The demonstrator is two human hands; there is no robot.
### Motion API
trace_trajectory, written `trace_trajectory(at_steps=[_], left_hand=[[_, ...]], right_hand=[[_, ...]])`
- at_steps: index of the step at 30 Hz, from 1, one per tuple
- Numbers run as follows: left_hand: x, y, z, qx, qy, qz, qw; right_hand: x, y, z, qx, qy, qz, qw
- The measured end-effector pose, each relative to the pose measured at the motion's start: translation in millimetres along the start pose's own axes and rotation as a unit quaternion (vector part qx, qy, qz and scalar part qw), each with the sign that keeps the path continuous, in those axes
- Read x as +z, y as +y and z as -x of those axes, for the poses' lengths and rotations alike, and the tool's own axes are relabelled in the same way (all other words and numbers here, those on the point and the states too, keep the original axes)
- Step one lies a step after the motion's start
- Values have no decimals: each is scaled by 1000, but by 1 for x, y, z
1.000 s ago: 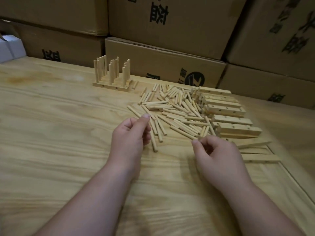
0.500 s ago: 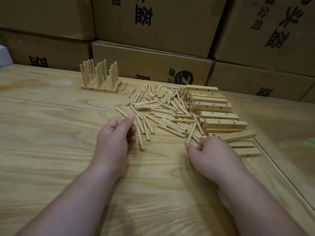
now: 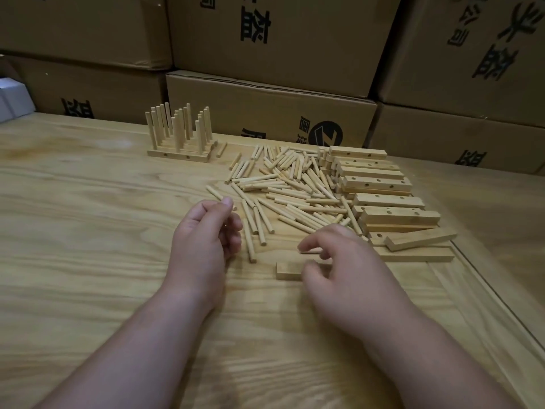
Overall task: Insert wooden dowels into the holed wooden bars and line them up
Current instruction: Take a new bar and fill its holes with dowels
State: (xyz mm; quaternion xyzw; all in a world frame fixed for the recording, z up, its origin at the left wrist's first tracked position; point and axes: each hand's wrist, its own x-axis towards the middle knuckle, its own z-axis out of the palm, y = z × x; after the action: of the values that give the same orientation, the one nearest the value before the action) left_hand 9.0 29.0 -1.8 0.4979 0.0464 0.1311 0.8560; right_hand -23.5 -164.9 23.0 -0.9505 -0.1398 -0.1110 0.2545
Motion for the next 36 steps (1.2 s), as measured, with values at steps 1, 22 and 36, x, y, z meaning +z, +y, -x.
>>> trace_trajectory(at_steps=[1, 22, 36], left_hand=[[0, 0, 0, 0, 1, 0, 1000], [0, -4, 1, -1, -14, -43, 999], [2, -11, 7, 14, -117, -177, 977]], right_hand=[[-4, 5, -1, -9, -40, 4, 999], [35, 10, -14, -101, 18, -116, 988], [37, 7, -18, -80, 155, -286, 942]])
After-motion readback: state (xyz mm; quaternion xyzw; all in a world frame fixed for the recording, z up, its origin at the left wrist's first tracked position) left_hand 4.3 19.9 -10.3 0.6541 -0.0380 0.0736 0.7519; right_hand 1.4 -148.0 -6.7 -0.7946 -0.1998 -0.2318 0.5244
